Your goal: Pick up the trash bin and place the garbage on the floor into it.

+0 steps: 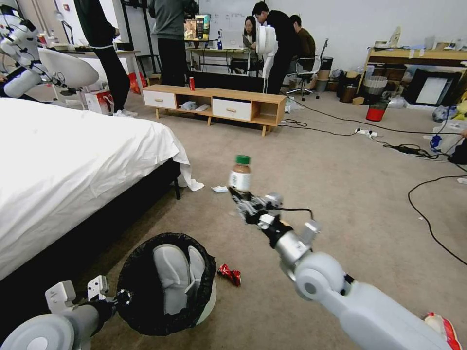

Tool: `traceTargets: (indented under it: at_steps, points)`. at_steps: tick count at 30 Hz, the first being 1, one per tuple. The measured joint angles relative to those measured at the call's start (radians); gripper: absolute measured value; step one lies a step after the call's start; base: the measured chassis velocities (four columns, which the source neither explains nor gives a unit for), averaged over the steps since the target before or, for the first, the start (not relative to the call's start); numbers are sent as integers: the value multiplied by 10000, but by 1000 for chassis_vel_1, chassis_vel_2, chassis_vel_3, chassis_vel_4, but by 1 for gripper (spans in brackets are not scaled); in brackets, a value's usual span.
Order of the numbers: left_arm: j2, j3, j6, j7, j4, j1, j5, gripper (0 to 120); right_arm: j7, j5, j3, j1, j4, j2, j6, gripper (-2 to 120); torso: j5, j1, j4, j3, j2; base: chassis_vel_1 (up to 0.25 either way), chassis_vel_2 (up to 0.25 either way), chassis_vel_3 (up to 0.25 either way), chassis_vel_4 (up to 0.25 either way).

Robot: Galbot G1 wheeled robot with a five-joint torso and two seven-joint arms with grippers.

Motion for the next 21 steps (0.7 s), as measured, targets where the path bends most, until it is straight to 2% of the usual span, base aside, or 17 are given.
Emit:
traceTargets:
  at_steps: [5, 12, 21]
  points:
    - [104, 19, 0, -1, -67, 38, -39, 0, -321, -367, -1281, 653, -537, 417, 346, 26, 0, 0, -1, 0, 0, 0, 0, 0, 0]
    - [178, 46, 0, 0, -111, 37, -61, 0, -541, -580, -2315, 1086, -823, 703, 538, 26, 1, 0, -1, -1, 0, 0, 0, 0, 0]
    - [184, 45, 0, 7, -126, 23, -64, 0, -645, -898, -2997, 1163, -1240, 916, 670, 26, 1, 0, -2, 0, 0, 0, 0, 0, 0]
